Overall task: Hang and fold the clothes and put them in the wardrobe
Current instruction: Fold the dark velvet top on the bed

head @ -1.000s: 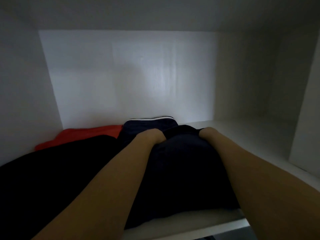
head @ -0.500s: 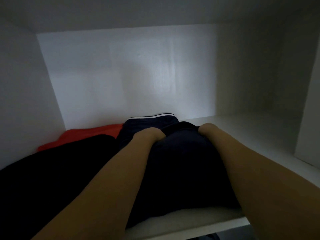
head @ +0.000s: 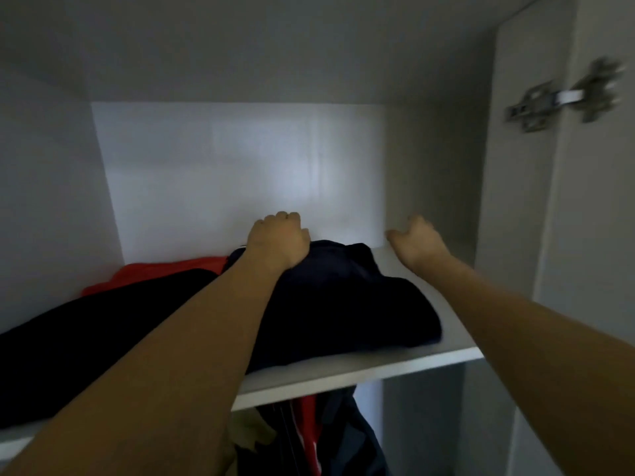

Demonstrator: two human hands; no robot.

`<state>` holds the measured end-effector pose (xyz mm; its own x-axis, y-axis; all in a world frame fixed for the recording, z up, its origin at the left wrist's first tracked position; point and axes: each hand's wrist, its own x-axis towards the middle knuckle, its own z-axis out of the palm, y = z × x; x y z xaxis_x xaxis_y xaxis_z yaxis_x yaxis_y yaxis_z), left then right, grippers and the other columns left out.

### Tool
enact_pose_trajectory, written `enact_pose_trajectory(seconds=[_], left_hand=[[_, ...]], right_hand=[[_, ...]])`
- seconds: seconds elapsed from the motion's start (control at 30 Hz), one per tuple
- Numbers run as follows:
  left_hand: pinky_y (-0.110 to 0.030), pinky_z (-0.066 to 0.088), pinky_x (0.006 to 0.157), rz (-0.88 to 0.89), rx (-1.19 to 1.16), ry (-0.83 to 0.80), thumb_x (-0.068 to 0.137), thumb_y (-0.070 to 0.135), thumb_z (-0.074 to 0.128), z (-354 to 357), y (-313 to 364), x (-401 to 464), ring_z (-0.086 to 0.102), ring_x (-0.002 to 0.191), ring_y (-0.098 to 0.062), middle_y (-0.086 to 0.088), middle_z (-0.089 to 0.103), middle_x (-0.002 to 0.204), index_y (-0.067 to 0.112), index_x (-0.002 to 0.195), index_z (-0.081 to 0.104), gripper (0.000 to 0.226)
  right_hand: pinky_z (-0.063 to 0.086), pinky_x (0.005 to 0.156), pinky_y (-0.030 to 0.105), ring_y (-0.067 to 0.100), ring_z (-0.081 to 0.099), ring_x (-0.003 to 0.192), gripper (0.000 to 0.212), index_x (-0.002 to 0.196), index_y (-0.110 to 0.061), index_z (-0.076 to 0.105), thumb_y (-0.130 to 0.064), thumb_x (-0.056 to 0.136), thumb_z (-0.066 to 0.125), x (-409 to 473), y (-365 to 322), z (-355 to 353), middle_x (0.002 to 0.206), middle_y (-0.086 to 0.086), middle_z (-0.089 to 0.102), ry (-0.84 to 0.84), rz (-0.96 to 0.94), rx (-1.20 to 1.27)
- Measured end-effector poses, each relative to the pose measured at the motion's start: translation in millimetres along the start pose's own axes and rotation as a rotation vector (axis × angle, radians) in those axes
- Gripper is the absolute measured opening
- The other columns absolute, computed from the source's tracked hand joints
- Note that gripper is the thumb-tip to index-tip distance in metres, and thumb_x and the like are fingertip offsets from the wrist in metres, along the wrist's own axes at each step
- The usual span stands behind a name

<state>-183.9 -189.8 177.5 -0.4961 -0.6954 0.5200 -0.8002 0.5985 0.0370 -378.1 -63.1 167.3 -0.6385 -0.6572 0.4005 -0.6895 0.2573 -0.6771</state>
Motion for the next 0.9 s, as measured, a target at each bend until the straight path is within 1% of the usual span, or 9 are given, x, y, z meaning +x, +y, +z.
enact_pose_trajectory(seconds=[0.07, 0.13, 0.2, 0.3, 0.4, 0.53, 0.63, 0.73, 0.9], left_hand=[[-0.042, 0.032, 0.110, 0.096, 0.018, 0.083, 0.103, 0.036, 0.033, -17.6, 20.8, -26.5, 0.045, 0.127, -0.030, -0.014, 0.048, 0.141, 0.006, 0.142, 0.043, 0.050], [-0.042, 0.022, 0.116, 0.152, 0.049, 0.124, 0.103, 0.037, 0.032, -33.3, 40.4, -53.7, 0.038, 0.134, -0.028, -0.011, 0.044, 0.146, 0.008, 0.145, 0.039, 0.051], [-0.042, 0.015, 0.119, 0.191, 0.068, 0.149, 0.103, 0.038, 0.030, -46.4, 58.1, -83.7, 0.032, 0.138, -0.027, -0.010, 0.039, 0.150, 0.009, 0.146, 0.035, 0.052], [-0.043, 0.012, 0.121, 0.230, 0.058, 0.204, 0.103, 0.038, 0.031, -63.6, 82.4, -130.5, 0.029, 0.141, -0.028, -0.011, 0.037, 0.151, 0.008, 0.147, 0.034, 0.053], [-0.044, 0.013, 0.120, 0.262, 0.048, 0.237, 0.103, 0.038, 0.033, -80.1, 106.5, -176.3, 0.030, 0.140, -0.027, -0.010, 0.040, 0.149, 0.008, 0.144, 0.037, 0.051], [-0.043, 0.013, 0.121, 0.341, 0.031, 0.224, 0.102, 0.036, 0.035, -101.7, 136.4, -222.4, 0.028, 0.141, -0.024, -0.007, 0.038, 0.150, 0.010, 0.145, 0.035, 0.051], [-0.043, 0.013, 0.120, 0.381, -0.029, 0.247, 0.101, 0.035, 0.035, -120.4, 159.6, -246.7, 0.028, 0.141, -0.024, -0.008, 0.038, 0.150, 0.010, 0.146, 0.034, 0.051], [-0.044, 0.014, 0.120, 0.458, -0.083, 0.246, 0.101, 0.036, 0.037, -130.1, 183.6, -271.4, 0.029, 0.141, -0.026, -0.008, 0.038, 0.150, 0.009, 0.145, 0.034, 0.052], [-0.044, 0.014, 0.120, 0.578, -0.231, 0.224, 0.100, 0.031, 0.042, -133.1, 228.2, -322.6, 0.032, 0.140, -0.029, -0.012, 0.040, 0.149, 0.006, 0.145, 0.036, 0.052]], right_hand=[[0.034, 0.107, 0.039, 0.038, 0.039, 0.131, 0.058, 0.140, 0.005, 0.034, -0.031, 0.097, 0.050, -31.7, -2.8, -28.5, 0.144, 0.025, 0.038, 0.004, -0.105, -0.104], [0.032, 0.109, 0.038, 0.037, 0.036, 0.134, 0.057, 0.141, 0.005, 0.033, -0.030, 0.098, 0.049, -63.7, -1.4, -55.9, 0.146, 0.024, 0.036, 0.009, -0.187, -0.194], [0.030, 0.111, 0.038, 0.036, 0.034, 0.136, 0.058, 0.142, 0.002, 0.031, -0.029, 0.098, 0.049, -97.3, 6.6, -81.9, 0.149, 0.022, 0.032, 0.012, -0.245, -0.257], [0.027, 0.111, 0.037, 0.037, 0.033, 0.136, 0.059, 0.144, 0.001, 0.028, -0.027, 0.097, 0.049, -148.2, 25.2, -116.7, 0.151, 0.021, 0.031, 0.005, -0.294, -0.336], [0.024, 0.114, 0.038, 0.035, 0.028, 0.139, 0.061, 0.148, -0.004, 0.024, -0.029, 0.098, 0.047, -196.7, 43.5, -151.0, 0.154, 0.016, 0.027, 0.003, -0.310, -0.394], [0.021, 0.116, 0.039, 0.030, 0.022, 0.144, 0.063, 0.152, -0.012, 0.018, -0.034, 0.099, 0.044, -253.7, 53.4, -203.4, 0.159, 0.009, 0.021, 0.073, -0.247, -0.437], [0.021, 0.116, 0.040, 0.029, 0.022, 0.144, 0.061, 0.152, -0.012, 0.019, -0.034, 0.100, 0.042, -295.8, 54.5, -235.3, 0.159, 0.009, 0.021, 0.107, -0.218, -0.484], [0.023, 0.116, 0.039, 0.030, 0.025, 0.142, 0.061, 0.151, -0.010, 0.021, -0.030, 0.099, 0.044, -344.2, 58.7, -257.0, 0.158, 0.010, 0.023, 0.116, -0.177, -0.525], [0.023, 0.116, 0.037, 0.028, 0.027, 0.142, 0.062, 0.151, -0.010, 0.022, -0.028, 0.097, 0.046, -425.2, 71.6, -293.6, 0.157, 0.009, 0.025, 0.148, -0.043, -0.621]])
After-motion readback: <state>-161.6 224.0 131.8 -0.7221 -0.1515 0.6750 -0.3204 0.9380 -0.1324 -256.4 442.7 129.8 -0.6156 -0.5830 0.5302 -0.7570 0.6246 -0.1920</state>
